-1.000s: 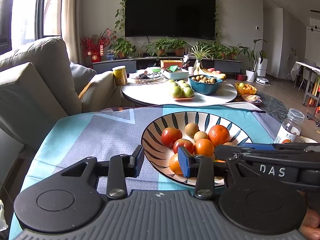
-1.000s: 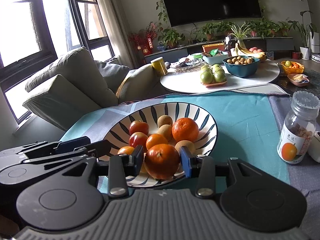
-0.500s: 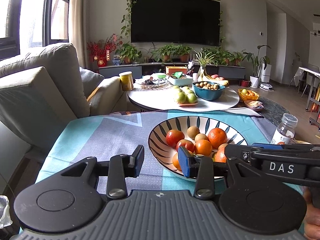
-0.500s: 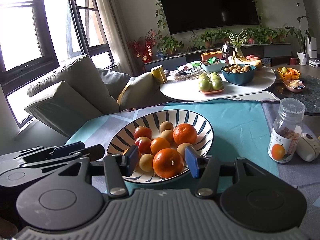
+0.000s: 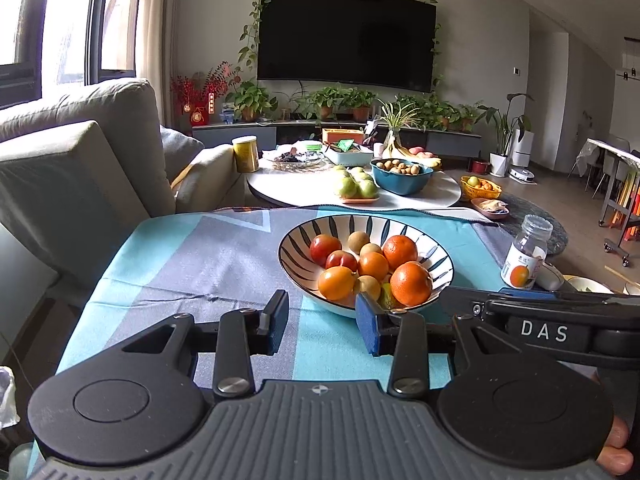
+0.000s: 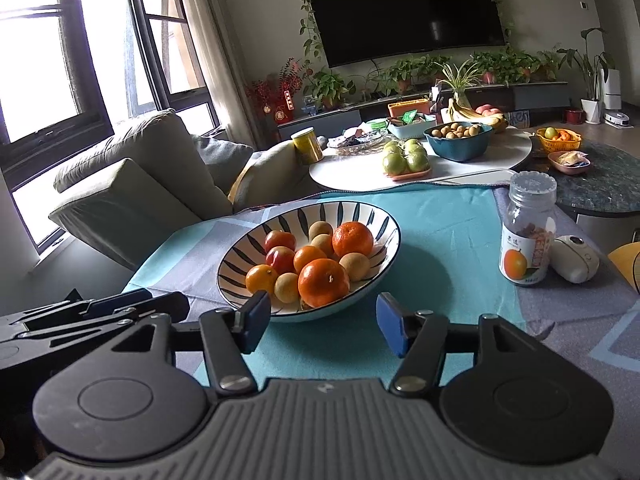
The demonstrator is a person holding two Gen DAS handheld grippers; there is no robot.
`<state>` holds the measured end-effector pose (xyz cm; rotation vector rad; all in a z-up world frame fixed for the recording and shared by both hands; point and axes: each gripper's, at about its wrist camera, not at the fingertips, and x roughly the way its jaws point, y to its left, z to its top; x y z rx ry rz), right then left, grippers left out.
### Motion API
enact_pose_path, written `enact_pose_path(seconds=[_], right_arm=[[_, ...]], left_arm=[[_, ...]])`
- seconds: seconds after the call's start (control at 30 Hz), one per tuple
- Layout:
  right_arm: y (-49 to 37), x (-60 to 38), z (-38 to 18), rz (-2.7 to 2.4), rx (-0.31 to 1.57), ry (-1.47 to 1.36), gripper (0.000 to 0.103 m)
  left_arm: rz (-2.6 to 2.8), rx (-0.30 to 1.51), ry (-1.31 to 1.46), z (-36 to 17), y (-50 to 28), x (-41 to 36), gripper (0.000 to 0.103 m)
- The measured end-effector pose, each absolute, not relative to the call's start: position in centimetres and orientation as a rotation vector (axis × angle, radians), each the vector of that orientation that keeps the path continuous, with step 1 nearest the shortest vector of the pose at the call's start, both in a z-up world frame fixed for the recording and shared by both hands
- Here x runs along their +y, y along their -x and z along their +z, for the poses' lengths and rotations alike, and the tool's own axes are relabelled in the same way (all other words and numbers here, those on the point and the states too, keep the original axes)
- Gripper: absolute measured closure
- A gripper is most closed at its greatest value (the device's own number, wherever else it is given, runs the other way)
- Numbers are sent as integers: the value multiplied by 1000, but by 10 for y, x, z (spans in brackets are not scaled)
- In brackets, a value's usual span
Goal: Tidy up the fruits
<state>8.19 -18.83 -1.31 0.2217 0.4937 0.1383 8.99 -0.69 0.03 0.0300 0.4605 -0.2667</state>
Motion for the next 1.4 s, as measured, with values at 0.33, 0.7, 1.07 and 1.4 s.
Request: enact_pose_path(seconds=[0.33,0.7,1.07,1.4], right_arm=[[-65,-185,-9,147,482,-215,25],[-58,-182,-9,147,476,-208,25],[-57,-183,-9,142,478,-210,25],[-57,-183,-9,142,478,-209,25]], left_arm=[[-259,436,-43,9,-70,-6,68],[-244,444,-51,7,-65,-5,68],[-245,446,-52,6,-64,-5,68],[-253,440,-55,7,-64,-5,68]])
